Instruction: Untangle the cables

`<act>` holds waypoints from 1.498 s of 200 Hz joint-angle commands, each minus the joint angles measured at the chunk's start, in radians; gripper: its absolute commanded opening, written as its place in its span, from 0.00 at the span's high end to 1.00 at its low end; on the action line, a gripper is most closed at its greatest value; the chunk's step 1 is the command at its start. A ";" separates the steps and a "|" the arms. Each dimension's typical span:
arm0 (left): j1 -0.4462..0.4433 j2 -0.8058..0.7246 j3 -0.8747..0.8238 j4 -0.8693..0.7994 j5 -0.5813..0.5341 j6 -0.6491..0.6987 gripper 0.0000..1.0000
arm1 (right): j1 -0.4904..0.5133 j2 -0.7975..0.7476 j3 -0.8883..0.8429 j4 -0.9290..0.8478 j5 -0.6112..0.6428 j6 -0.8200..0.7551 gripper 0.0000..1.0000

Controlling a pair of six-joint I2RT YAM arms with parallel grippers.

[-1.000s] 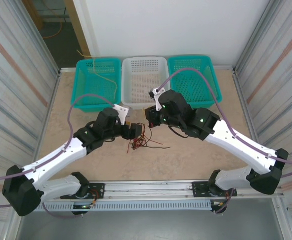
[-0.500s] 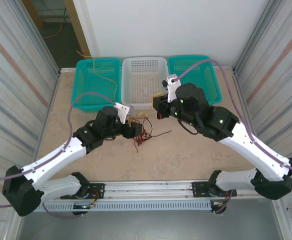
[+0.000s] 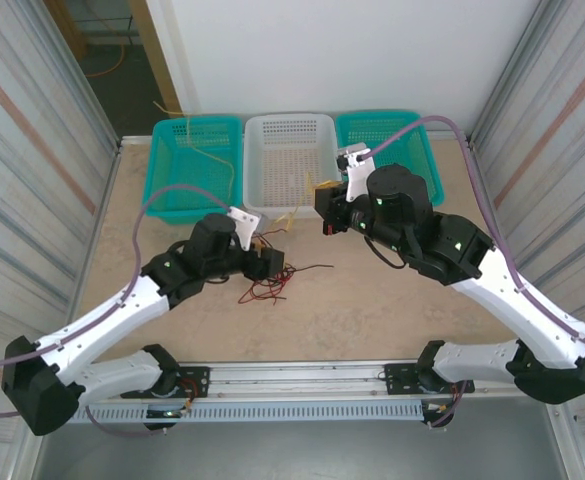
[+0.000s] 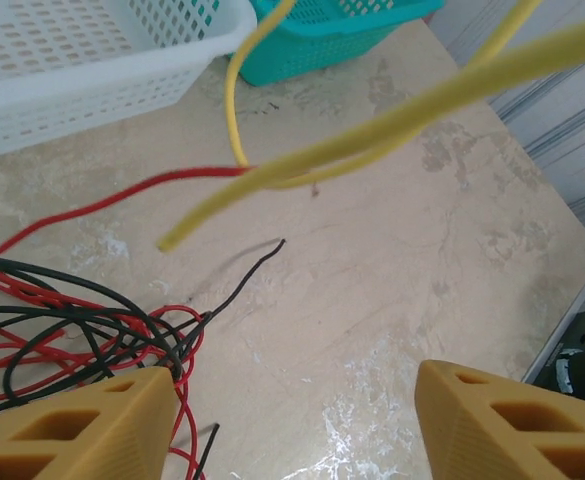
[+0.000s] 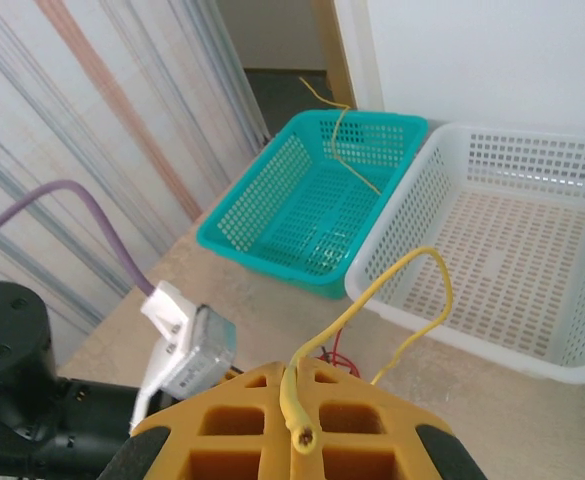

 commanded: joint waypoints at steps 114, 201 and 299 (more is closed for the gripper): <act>-0.003 0.009 0.263 0.007 0.081 -0.032 0.15 | -0.016 -0.055 -0.019 0.040 -0.006 -0.011 1.00; -0.003 0.023 0.238 0.014 0.013 0.057 0.22 | -0.017 -0.049 -0.035 0.069 -0.078 0.004 1.00; -0.004 0.039 0.265 0.017 0.007 0.133 0.80 | -0.030 -0.052 -0.039 0.076 -0.090 0.018 1.00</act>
